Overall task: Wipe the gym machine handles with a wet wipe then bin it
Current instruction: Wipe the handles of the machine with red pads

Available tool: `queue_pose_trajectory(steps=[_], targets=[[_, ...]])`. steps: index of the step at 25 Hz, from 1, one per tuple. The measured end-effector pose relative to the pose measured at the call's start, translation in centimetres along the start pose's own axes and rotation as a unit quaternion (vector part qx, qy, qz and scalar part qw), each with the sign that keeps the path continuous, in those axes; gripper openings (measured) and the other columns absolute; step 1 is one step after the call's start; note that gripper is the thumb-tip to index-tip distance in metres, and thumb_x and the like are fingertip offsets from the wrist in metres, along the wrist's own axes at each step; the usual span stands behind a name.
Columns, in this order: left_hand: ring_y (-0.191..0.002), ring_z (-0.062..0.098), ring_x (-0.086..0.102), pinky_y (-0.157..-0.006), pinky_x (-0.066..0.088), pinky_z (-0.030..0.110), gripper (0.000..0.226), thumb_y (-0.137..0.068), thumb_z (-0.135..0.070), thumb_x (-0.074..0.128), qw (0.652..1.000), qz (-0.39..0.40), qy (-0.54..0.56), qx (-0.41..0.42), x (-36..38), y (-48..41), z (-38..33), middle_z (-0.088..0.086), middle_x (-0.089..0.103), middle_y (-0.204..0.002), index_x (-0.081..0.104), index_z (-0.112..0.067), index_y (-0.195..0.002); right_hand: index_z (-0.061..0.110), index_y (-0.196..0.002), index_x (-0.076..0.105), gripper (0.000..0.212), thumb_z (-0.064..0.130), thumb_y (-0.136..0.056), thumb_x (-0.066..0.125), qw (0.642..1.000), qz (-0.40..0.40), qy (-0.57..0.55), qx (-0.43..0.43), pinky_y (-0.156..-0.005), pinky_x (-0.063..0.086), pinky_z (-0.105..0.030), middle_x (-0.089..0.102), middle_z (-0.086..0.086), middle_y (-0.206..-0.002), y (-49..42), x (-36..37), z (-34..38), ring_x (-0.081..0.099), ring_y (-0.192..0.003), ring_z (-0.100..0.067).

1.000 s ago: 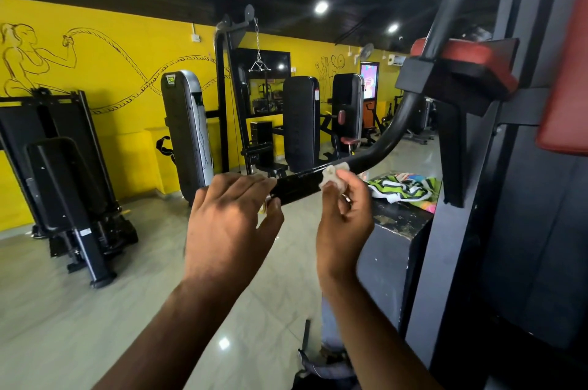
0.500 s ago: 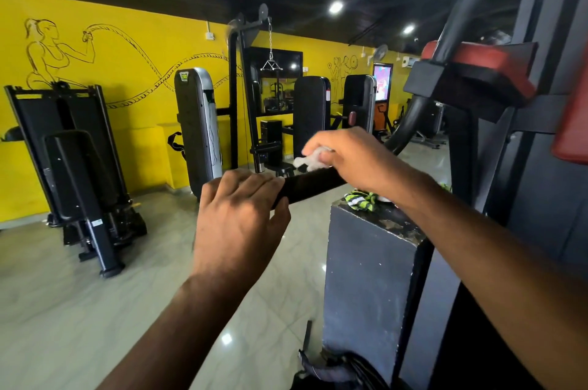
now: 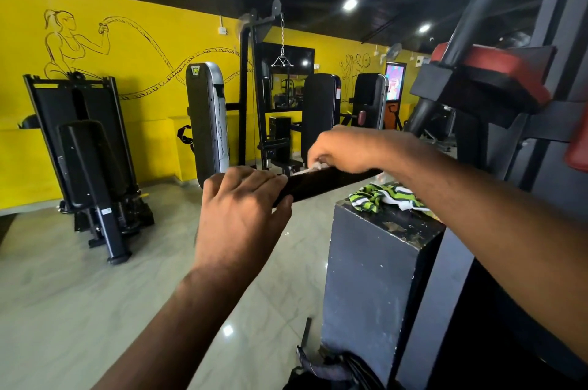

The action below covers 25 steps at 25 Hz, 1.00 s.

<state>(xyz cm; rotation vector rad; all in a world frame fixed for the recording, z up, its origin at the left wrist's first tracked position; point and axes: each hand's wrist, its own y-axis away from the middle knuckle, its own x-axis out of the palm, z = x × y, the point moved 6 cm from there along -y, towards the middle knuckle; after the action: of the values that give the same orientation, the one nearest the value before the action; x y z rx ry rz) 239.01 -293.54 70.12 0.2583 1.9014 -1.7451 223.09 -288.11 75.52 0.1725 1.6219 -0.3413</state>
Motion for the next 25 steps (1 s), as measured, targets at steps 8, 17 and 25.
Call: queue_pose_trajectory(steps=[8, 17, 25], targets=[[-0.099, 0.025, 0.059, -0.084, 0.036, 0.039, 0.028, -0.082, -0.037, 0.06, 0.999, 0.027, 0.018, 0.034, 0.6, -0.9, 0.2, -0.005, 0.073, -0.098, 0.073, -0.023, -0.102, 0.026, -0.109, 0.071, 0.042, -0.006, -0.089, 0.053, 0.995, -0.053, 0.06, 0.051, -0.087, 0.054, -0.036, 0.068, 0.004, -0.109, 0.4, 0.1, -1.4, 0.063, -0.094, -0.013], [-0.099, 0.024, 0.06, -0.089, 0.037, 0.043, 0.027, -0.084, -0.038, 0.058, 0.999, 0.032, -0.006, 0.027, 0.9, -1.3, -0.2, -0.005, 0.073, -0.098, 0.073, -0.022, -0.099, 0.013, -0.118, 0.07, 0.034, -0.001, -0.089, 0.057, 0.833, -0.534, -0.107, 0.1, -0.086, 0.052, -0.029, 0.062, -0.005, -0.106, 8.6, 6.0, 1.1, 0.059, -0.1, -0.015], [-0.098, 0.023, 0.058, -0.091, 0.04, 0.043, 0.024, -0.087, -0.036, 0.059, 0.999, 0.009, -0.032, 0.039, 1.2, -1.6, -1.6, -0.004, 0.073, -0.097, 0.073, -0.022, -0.099, 0.001, -0.096, 0.064, 0.015, -0.004, -0.096, 0.05, 0.106, -0.373, -0.908, 0.162, -0.059, 0.058, -0.022, 0.069, -0.012, -0.079, 2.0, 14.1, 3.5, 0.07, -0.068, -0.016]])
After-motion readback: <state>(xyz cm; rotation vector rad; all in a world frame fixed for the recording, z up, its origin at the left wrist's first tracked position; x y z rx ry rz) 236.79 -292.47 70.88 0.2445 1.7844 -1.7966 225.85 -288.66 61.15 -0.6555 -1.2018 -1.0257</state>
